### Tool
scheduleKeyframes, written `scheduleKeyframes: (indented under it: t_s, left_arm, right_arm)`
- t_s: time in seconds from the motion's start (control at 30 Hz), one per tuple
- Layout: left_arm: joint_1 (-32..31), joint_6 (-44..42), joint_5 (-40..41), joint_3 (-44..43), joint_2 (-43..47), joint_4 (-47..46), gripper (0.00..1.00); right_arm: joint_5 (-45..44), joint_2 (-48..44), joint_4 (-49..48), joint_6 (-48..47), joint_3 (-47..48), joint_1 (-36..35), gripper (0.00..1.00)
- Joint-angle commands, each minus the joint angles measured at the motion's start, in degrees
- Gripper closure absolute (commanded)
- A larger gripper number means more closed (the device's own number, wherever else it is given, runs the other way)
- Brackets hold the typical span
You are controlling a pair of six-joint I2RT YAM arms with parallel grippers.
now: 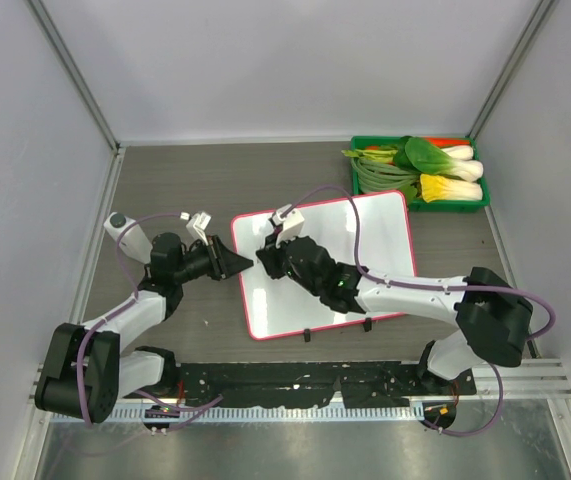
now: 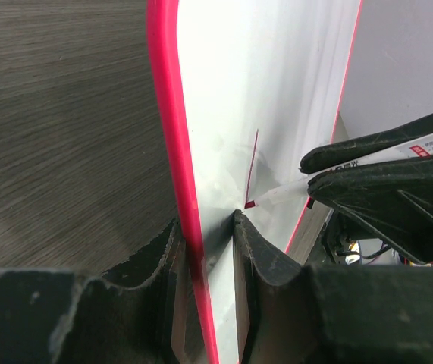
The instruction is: Write a sentence on the whiteboard
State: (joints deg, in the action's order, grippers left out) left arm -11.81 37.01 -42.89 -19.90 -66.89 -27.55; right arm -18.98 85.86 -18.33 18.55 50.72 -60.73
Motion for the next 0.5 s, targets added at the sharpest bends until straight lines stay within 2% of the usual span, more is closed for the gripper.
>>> scheduleKeyframes:
  t_s: [0.0,0.23,0.47]
  left_arm:
    - [-0.6,-3.5,-0.9,1.1,-0.1,0.7,1.0]
    - [-0.6,-3.4,-0.9,1.1,-0.1,0.6,1.0]
    - [-0.6,-3.4,-1.0,1.2,-0.3,0.1,1.0]
  right_arm:
    - [-1.8,-1.1,2.0,-0.3,-0.9,-0.2,0.99]
    - [-0.8,-5.4,-0.8,0.9,0.3,-0.2,0.98]
    - [-5.4,-8.5,-2.9,0.6,-0.7,-0.1,0.99]
